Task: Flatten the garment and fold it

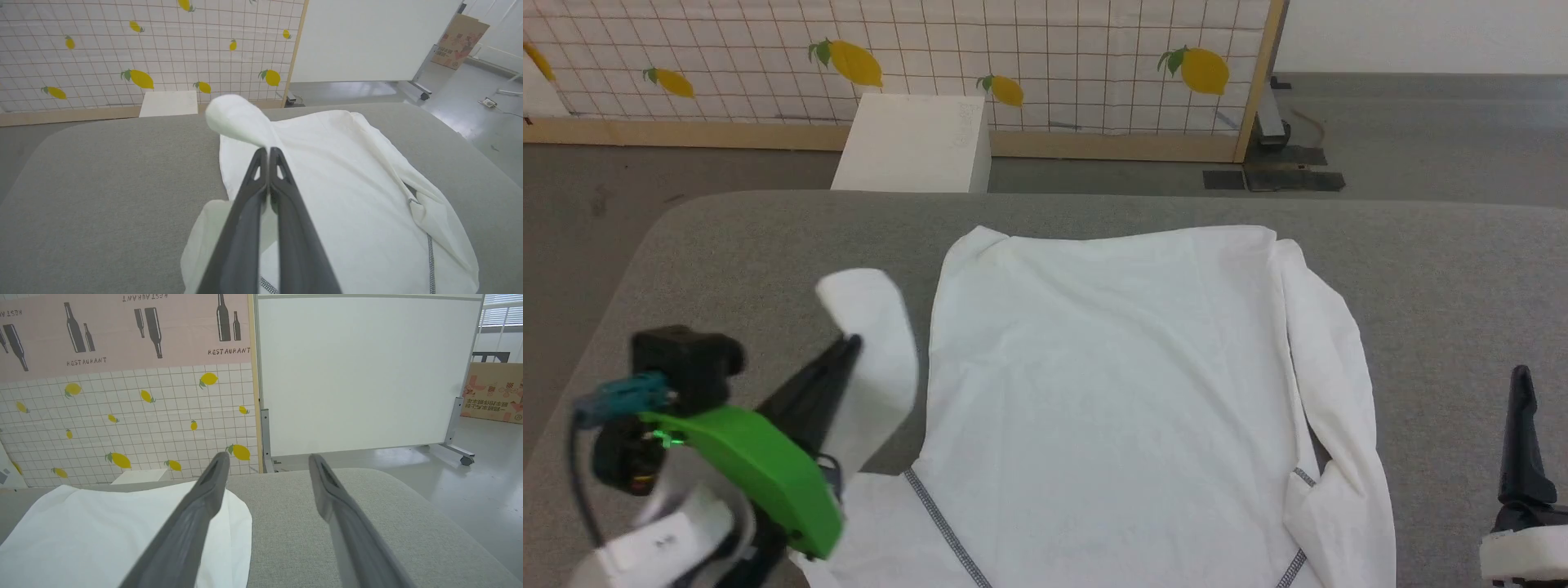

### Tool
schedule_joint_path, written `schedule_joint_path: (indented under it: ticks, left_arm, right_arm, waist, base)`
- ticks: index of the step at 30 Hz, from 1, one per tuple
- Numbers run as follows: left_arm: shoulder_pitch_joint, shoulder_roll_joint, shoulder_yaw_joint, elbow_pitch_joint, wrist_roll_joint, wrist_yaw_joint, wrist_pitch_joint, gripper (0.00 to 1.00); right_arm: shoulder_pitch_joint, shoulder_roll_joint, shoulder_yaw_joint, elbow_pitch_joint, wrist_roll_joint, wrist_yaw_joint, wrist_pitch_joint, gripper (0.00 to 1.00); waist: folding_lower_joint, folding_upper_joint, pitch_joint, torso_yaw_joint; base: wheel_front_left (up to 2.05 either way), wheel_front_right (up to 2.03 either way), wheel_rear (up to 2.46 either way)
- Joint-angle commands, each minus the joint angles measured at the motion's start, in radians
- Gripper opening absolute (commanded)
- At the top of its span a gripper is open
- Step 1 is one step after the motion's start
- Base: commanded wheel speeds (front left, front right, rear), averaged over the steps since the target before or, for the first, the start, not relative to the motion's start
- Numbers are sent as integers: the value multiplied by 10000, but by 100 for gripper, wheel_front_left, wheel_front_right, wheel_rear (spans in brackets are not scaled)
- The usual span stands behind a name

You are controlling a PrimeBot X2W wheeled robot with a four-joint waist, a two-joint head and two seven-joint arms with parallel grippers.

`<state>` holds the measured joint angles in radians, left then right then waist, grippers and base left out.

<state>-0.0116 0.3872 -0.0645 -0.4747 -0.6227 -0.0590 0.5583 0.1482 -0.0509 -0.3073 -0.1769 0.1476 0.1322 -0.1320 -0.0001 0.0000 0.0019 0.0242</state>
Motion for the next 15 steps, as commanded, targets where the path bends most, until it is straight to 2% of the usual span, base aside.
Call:
schedule_joint_path:
  ticks: [1, 6, 9, 15]
  left_arm:
    - [-62, -288, -498, -193, 356, 106, 51, 0]
    - [-539, -1275, -2517, -10, 1258, 3, -95, 0]
    - [-854, -1911, -3680, 656, 1686, -181, -432, 0]
    - [-1330, -2953, -5356, 2409, 2094, -401, -1373, 0]
  right_arm:
    - [67, 7, -37, -29, -49, -15, -4, 100]
    - [-4, 7, -107, -30, -51, -15, -48, 100]
    - [-45, 7, -90, -12, -58, -15, -59, 100]
    - [-132, 7, -21, 21, -79, -15, -70, 100]
  waist:
    - [1, 0, 41, 3]
    - [1, 0, 206, -2]
    - [1, 0, 305, -52]
    - [1, 0, 518, -214]
  base:
    - [0, 0, 0]
    - [0, 0, 0]
    - [0, 0, 0]
    - [0, 0, 0]
